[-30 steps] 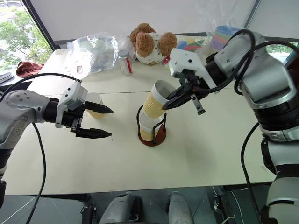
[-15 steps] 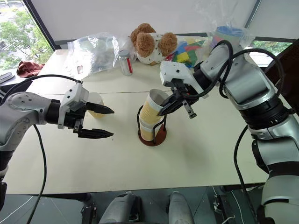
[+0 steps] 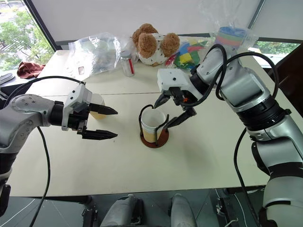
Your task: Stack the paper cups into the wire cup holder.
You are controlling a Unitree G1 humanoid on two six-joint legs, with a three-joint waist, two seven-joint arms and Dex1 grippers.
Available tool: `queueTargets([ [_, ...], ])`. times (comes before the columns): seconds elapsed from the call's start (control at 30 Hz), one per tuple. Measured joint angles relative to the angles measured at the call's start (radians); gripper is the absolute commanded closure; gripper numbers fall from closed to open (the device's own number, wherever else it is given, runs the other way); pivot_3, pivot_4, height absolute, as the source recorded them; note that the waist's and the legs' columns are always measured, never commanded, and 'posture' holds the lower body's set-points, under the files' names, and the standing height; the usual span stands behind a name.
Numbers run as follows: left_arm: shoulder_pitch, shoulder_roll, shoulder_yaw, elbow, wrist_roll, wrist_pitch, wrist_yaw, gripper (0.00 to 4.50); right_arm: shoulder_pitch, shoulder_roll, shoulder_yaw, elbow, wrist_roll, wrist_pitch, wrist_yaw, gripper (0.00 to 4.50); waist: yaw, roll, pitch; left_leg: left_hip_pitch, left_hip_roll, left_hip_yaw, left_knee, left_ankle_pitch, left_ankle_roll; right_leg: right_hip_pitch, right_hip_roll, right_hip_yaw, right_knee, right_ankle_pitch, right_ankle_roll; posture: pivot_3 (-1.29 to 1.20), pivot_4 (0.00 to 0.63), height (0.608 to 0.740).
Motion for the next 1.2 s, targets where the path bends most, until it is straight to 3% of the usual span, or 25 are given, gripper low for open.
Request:
queueTargets([
  [0.2, -0.002, 0.0, 0.005, 0.015, 0.02, -0.038, 0.011, 0.0, -0.02, -0.009, -0.099, 0.011, 0.028, 0.098, -0.022, 0.68, 0.003, 0.0, 0.0, 0.0, 0.0, 0.0, 0.0, 0.0, 0.0, 0.0, 0.0, 0.0, 0.0, 0.0, 0.0, 0.0, 0.15, 0.74],
  [0.37, -0.068, 0.054, 0.016, 0.212, 0.156, -0.209, 0.015, 0.0, 0.011, -0.08, -0.4, -0.073, 0.254, 0.457, -0.124, 0.68, 0.007, -0.001, 0.0, 0.0, 0.0, 0.0, 0.0, 0.0, 0.0, 0.0, 0.0, -0.001, 0.0, 0.0, 0.0, 0.0, 0.15, 0.74],
  [0.53, -0.228, 0.075, -0.024, 0.475, 0.3, -0.465, -0.08, 0.0, 0.172, -0.003, -0.632, -0.298, 0.444, 0.719, -0.369, 0.68, 0.006, -0.003, -0.001, 0.001, 0.0, 0.001, 0.0, 0.0, 0.001, 0.0, -0.001, -0.001, 0.0, 0.0, 0.0, 0.0, 0.15, 0.74],
  [0.67, -0.29, 0.06, -0.143, 0.735, 0.488, -0.758, -0.137, 0.0, 0.359, 0.045, -0.685, -0.445, 0.482, 0.781, -0.552, 0.68, 0.007, -0.003, -0.001, 0.0, 0.0, 0.003, 0.0, 0.0, 0.001, -0.001, -0.001, 0.0, 0.0, 0.0, 0.0, 0.0, 0.15, 0.74],
  [0.8, -0.439, -0.01, -0.181, 1.012, 0.577, -0.904, -0.167, 0.0, 0.479, 0.107, -0.758, -0.537, 0.519, 0.804, -0.721, 0.68, 0.01, -0.008, 0.0, -0.005, 0.0, 0.0, 0.003, -0.001, 0.002, -0.002, 0.0, -0.002, 0.001, 0.0, 0.0, 0.0, 0.15, 0.74],
  [0.93, -0.531, -0.058, -0.188, 1.149, 0.622, -0.985, -0.18, 0.0, 0.531, 0.121, -0.803, -0.578, 0.551, 0.804, -0.81, 0.68, 0.008, -0.01, -0.001, -0.005, 0.0, 0.0, 0.004, -0.003, 0.005, -0.001, 0.0, -0.002, 0.0, 0.0, 0.0, 0.0, 0.15, 0.74],
  [1.2, -0.574, -0.103, -0.201, 1.283, 0.69, -1.073, -0.251, 0.0, 0.592, 0.087, -0.848, -0.579, 0.61, 0.8, -0.881, 0.68, 0.005, -0.01, 0.0, -0.005, 0.001, 0.0, 0.003, -0.003, 0.005, -0.002, 0.0, -0.002, 0.0, 0.0, 0.0, 0.0, 0.15, 0.74],
])
